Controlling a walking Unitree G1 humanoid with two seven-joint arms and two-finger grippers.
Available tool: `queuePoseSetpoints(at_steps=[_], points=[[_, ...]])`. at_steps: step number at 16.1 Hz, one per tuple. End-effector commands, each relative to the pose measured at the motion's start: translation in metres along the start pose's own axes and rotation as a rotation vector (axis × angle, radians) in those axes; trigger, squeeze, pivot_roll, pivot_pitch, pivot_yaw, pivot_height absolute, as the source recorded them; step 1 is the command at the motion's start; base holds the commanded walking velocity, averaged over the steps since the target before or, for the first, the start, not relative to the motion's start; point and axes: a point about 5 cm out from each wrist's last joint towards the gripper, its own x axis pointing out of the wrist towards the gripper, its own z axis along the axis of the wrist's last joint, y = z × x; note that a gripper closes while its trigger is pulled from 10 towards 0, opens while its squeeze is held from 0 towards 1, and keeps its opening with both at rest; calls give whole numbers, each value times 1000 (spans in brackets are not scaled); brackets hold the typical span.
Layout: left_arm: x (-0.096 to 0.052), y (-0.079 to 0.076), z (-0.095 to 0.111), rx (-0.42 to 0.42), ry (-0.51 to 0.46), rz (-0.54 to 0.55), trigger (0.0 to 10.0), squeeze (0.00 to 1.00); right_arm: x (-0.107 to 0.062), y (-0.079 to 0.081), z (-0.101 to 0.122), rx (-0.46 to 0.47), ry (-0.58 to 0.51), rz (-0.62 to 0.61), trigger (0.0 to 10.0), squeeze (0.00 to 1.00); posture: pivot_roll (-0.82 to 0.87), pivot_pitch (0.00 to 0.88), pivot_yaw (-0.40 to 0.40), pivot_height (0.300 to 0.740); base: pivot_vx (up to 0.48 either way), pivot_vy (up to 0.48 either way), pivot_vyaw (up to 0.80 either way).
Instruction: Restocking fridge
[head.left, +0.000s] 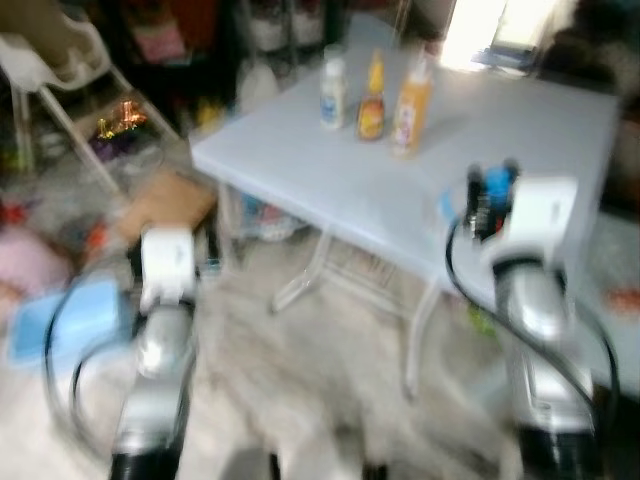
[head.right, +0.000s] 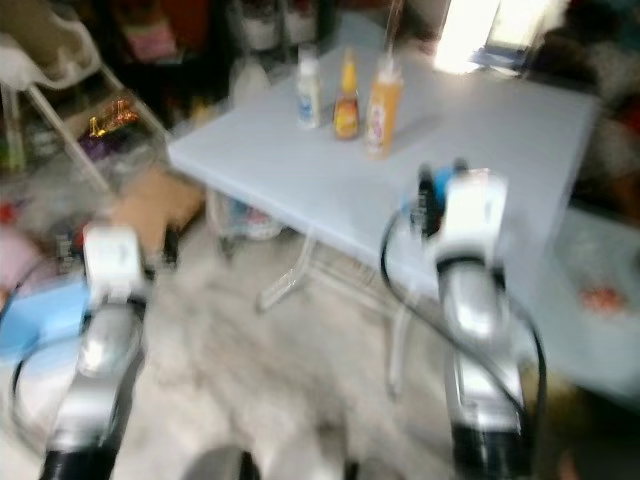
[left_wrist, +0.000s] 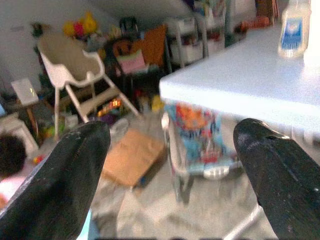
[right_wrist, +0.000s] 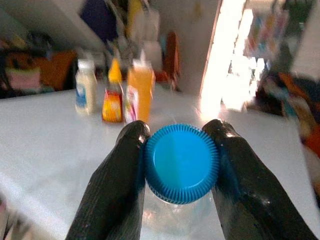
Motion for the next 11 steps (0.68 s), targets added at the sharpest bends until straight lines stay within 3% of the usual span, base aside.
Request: queuePoseSetpoints(at_steps=[1,2,4,6,11], points=[[-2,4,7,8,-29,20,10000,0,2,-6,-7,-1,46,-6,10000,0,28,0,16,740,-345,0,0],[-4,6,6,12,-28,25,10000,0,5,-5,-5,5,35,5,10000,0,33,0,16,740,-341,0,0],[-4,7,5,17,-28,25,10000,0,14,0,-1,-78,4,29,10000,0,37,0,13,740,-285,0,0],[-3,7,6,16,-35,23,10000,0,16,4,1,-38,-10,43,10000,0,36,0,11,740,0,0,0],[-1,-5,6,0,-22,2,10000,0,30,0,25,-93,-124,21,10000,0,21,0,20,740,0,0,0]])
